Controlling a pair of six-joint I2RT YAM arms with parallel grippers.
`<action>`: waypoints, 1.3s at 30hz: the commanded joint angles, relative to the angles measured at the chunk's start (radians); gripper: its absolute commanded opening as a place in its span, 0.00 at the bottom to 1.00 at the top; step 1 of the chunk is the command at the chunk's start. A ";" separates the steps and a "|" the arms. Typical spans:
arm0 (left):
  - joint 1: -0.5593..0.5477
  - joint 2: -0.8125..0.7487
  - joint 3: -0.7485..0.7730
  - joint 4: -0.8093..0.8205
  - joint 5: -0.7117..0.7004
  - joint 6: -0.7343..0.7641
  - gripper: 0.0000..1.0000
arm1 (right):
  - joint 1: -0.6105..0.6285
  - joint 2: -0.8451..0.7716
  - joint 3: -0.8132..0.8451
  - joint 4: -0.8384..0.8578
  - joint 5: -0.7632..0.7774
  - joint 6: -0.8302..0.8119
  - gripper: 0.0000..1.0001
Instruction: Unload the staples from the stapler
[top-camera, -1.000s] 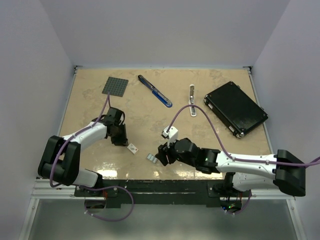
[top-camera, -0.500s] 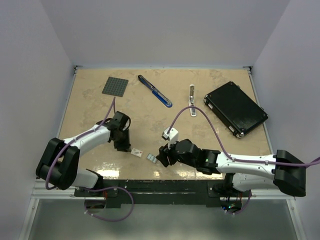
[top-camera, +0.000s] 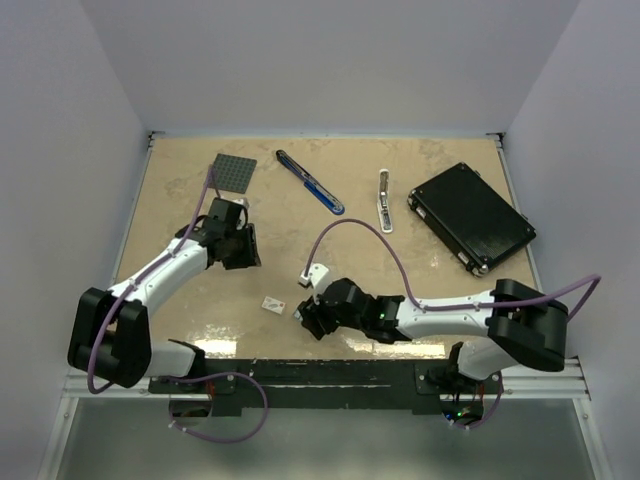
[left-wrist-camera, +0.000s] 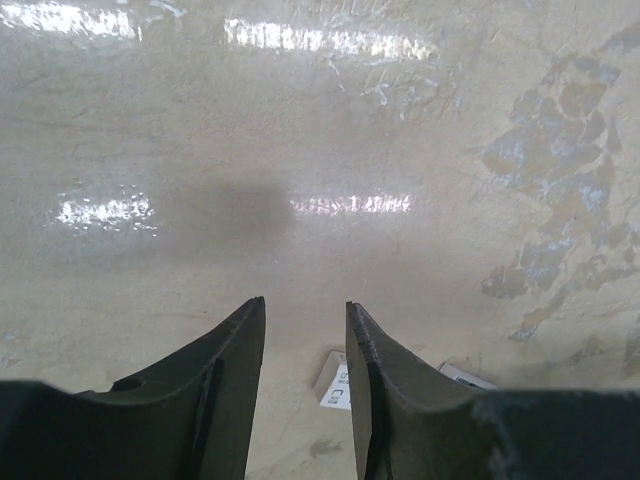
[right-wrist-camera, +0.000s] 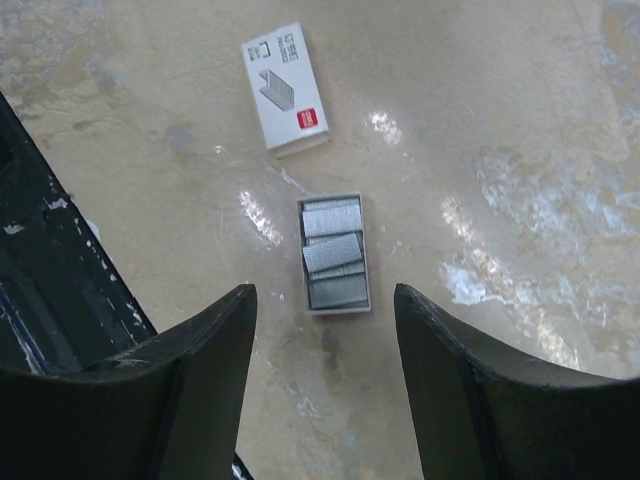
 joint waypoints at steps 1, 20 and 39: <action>0.033 -0.038 -0.077 0.108 0.143 0.069 0.43 | 0.003 0.044 0.097 0.039 -0.017 -0.072 0.61; 0.075 -0.140 -0.122 0.075 0.184 0.071 0.49 | 0.003 0.235 0.230 -0.114 0.001 -0.212 0.61; 0.076 -0.268 -0.279 0.164 0.169 -0.257 0.42 | 0.003 0.260 0.227 -0.060 -0.022 -0.230 0.45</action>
